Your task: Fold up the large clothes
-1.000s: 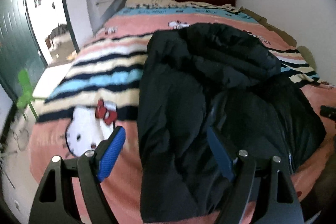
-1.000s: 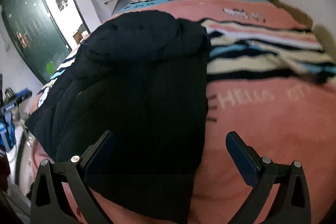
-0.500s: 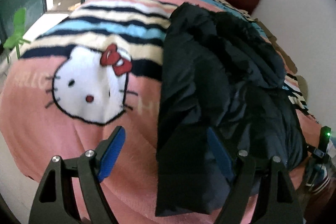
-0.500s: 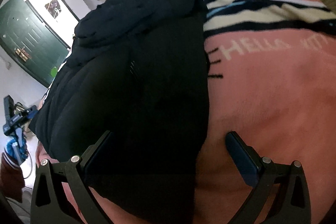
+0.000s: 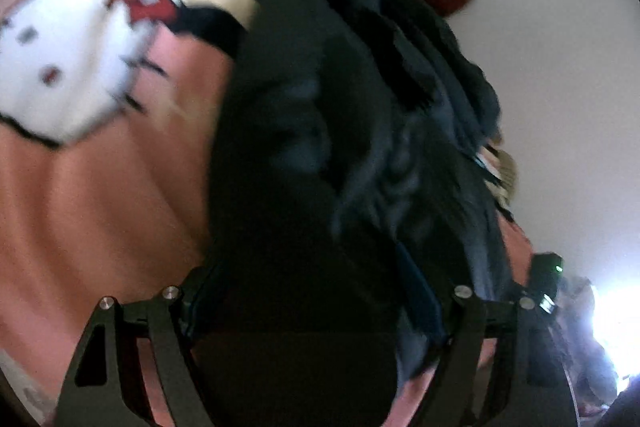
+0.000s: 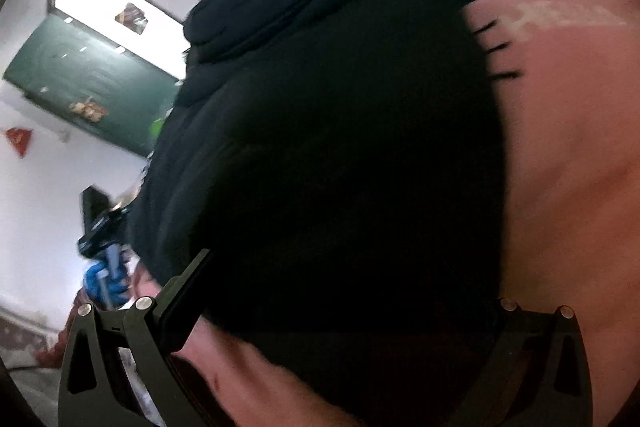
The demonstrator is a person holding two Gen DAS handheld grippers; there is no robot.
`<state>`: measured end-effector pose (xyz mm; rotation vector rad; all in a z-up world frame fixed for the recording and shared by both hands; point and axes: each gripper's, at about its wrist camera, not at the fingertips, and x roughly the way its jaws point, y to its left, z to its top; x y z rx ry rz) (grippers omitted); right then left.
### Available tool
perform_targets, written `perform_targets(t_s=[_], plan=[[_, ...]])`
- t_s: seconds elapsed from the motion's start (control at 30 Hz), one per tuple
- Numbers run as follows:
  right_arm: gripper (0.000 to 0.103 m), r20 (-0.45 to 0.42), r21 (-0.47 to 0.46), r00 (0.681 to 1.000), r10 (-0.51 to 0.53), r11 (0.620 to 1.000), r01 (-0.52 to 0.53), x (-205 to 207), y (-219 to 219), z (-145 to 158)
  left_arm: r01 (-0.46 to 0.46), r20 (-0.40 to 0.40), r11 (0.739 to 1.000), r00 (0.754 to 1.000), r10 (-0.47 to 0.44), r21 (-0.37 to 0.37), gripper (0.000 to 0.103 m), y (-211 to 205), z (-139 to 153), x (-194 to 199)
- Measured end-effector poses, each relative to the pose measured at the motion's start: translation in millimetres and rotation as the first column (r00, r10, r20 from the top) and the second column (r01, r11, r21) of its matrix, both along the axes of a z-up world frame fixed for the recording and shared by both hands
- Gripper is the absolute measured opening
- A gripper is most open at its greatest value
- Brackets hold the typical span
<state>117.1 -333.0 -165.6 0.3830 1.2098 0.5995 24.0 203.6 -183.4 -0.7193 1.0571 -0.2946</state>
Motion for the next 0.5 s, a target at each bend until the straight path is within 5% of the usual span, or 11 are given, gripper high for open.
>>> perform_targets(t_s=[0.23,0.4,0.5], plan=[[0.094,-0.022,0.068,1.0,-0.019,0.997,0.021,-1,-4,-1,0.015,-0.009,1.0,1.0,-0.016,-0.019,0.079,-9,0,-5],[0.054,-0.034,0.066,0.998,-0.058,0.996,0.06,2,-7,-2,0.027,0.004,1.0,1.0,-0.027,-0.008,0.077,-18,6,-2],[0.045,-0.032,0.077,0.997,-0.07,0.994,0.072,4,-8,-6,0.03,0.007,0.999,1.0,-0.03,0.012,0.076,-23,9,-1]])
